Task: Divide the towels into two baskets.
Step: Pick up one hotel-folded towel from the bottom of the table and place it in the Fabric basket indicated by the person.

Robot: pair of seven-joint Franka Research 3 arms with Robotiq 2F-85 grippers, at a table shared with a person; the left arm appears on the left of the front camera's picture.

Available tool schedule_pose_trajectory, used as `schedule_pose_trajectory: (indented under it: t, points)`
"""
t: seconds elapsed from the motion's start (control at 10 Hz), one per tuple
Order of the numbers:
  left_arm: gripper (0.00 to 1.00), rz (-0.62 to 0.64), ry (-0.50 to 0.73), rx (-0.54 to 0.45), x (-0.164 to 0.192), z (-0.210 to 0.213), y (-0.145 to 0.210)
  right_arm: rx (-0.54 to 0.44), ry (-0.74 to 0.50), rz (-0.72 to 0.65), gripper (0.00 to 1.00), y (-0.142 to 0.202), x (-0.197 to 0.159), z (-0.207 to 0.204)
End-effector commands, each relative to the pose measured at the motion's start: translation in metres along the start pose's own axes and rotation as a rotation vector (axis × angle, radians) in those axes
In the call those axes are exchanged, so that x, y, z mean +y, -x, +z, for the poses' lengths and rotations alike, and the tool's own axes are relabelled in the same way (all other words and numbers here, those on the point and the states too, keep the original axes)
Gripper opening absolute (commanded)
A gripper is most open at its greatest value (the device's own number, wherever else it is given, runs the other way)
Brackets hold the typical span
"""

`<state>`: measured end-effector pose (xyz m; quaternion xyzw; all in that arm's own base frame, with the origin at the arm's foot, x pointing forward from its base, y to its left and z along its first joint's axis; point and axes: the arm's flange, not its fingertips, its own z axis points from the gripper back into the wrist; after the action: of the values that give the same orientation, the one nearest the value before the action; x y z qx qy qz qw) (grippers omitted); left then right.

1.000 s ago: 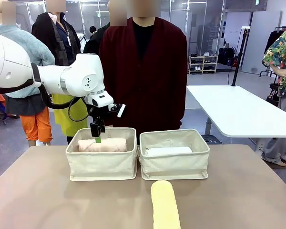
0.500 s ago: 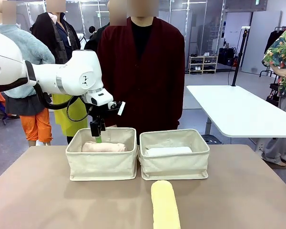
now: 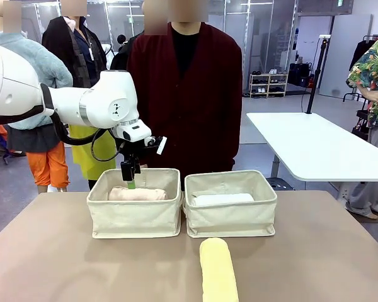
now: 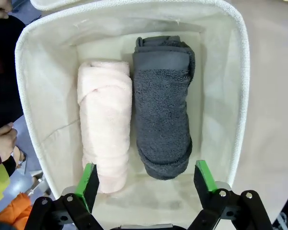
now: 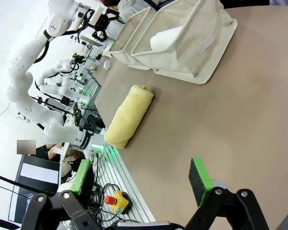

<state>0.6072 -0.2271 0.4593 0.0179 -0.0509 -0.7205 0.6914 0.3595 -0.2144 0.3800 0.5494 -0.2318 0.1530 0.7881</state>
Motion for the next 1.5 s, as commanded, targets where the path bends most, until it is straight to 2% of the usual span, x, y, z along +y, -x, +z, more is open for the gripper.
schedule_pose_trajectory:
  t: [0.0,0.1,0.2,0.3,0.5,0.6,0.7,0.8,1.0,1.2,1.4]
  points:
    - [1.0,-0.018,0.005,0.014,0.002,0.004,0.002,0.009,0.002,-0.001,1.0,0.002,0.005,0.001]
    - [1.0,0.0,0.0,0.0,0.0,0.0,0.0,0.009,0.002,-0.001,1.0,0.002,0.005,0.001]
    - [1.0,0.048,0.068,-0.033,-0.006,0.024,0.004,0.009,0.002,-0.001,1.0,0.002,0.005,0.001]
    - [1.0,0.127,0.074,-0.067,-0.017,0.05,0.016,0.009,0.002,-0.001,1.0,0.002,0.005,0.001]
    - [1.0,0.28,0.177,-0.213,-0.054,0.092,0.053,0.009,0.002,-0.001,1.0,0.002,0.005,0.001]
    - [1.0,0.346,0.218,-0.267,-0.075,0.103,0.073,0.009,0.002,-0.001,1.0,0.002,0.005,0.001]
    - [1.0,0.396,0.3,-0.362,-0.094,0.113,0.098,0.009,0.002,-0.001,1.0,0.002,0.005,0.001]
    - [1.0,0.458,0.359,-0.44,-0.111,0.116,0.129,0.009,0.002,-0.001,1.0,0.002,0.005,0.001]
    - [1.0,0.594,0.499,-0.714,-0.154,0.105,0.224,0.009,0.002,-0.001,1.0,0.002,0.005,0.001]
    - [1.0,0.791,0.511,-0.901,-0.201,0.081,0.315,0.009,0.002,-0.001,1.0,0.002,0.005,0.001]
    - [1.0,0.966,0.521,-1.069,-0.254,0.051,0.387,0.009,0.002,-0.001,1.0,0.002,0.005,0.001]
